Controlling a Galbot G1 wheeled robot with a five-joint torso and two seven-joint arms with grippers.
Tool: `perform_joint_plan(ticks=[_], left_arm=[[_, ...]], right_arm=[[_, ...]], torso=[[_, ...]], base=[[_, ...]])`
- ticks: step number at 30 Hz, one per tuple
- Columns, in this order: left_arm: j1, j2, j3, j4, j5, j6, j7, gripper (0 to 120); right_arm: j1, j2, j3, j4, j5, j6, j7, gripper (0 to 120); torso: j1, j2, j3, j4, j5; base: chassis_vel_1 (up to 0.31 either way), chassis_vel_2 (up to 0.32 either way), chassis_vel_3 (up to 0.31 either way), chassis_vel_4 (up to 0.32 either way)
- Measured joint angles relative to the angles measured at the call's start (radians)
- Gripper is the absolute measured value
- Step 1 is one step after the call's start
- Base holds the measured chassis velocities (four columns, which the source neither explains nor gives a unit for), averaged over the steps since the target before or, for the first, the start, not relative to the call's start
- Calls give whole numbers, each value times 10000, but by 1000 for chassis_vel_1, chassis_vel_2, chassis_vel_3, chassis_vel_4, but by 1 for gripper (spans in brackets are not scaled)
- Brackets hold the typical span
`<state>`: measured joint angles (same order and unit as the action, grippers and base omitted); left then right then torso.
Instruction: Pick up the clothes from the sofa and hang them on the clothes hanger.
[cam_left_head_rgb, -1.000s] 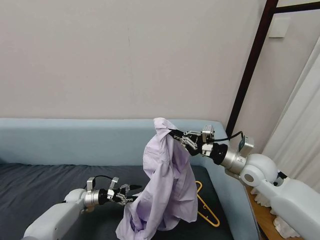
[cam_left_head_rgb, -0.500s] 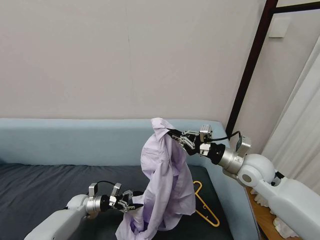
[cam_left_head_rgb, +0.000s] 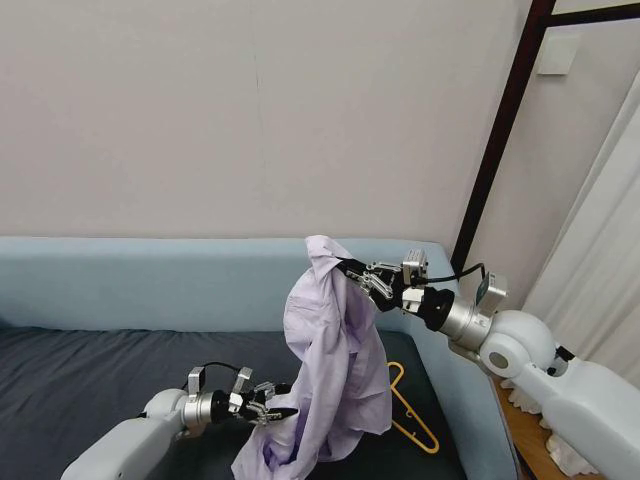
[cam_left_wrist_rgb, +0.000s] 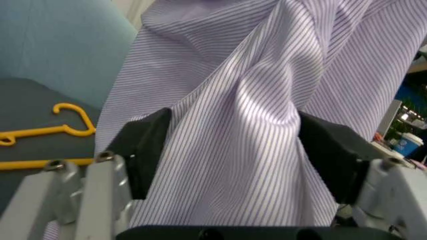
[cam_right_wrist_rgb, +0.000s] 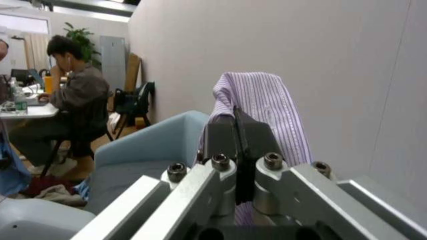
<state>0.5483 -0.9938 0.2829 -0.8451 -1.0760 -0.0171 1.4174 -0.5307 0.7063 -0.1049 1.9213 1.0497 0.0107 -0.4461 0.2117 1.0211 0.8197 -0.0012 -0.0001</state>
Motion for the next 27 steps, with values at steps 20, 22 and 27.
perform_joint_plan(ticks=[20,22,27], left_arm=[[287,460,-320,-844,-1097,-500,-1991,0],[312,486,-387,-952,-1198,-586,-2218,0],[469,702,-1035,-2041,-1804,-1356,-4609,0]], right_arm=[[-162,-10,-35,-61,-141,17,421,0],[-164,-1,-35,-82,-223,4,539,0],[-168,120,-150,-186,-1218,-769,2706,0]], torso=[[0,0,0,1,-1],[0,0,0,1,-1],[0,0,0,1,-1]], base=[[0,0,0,0],[0,0,0,0],[0,0,0,0]])
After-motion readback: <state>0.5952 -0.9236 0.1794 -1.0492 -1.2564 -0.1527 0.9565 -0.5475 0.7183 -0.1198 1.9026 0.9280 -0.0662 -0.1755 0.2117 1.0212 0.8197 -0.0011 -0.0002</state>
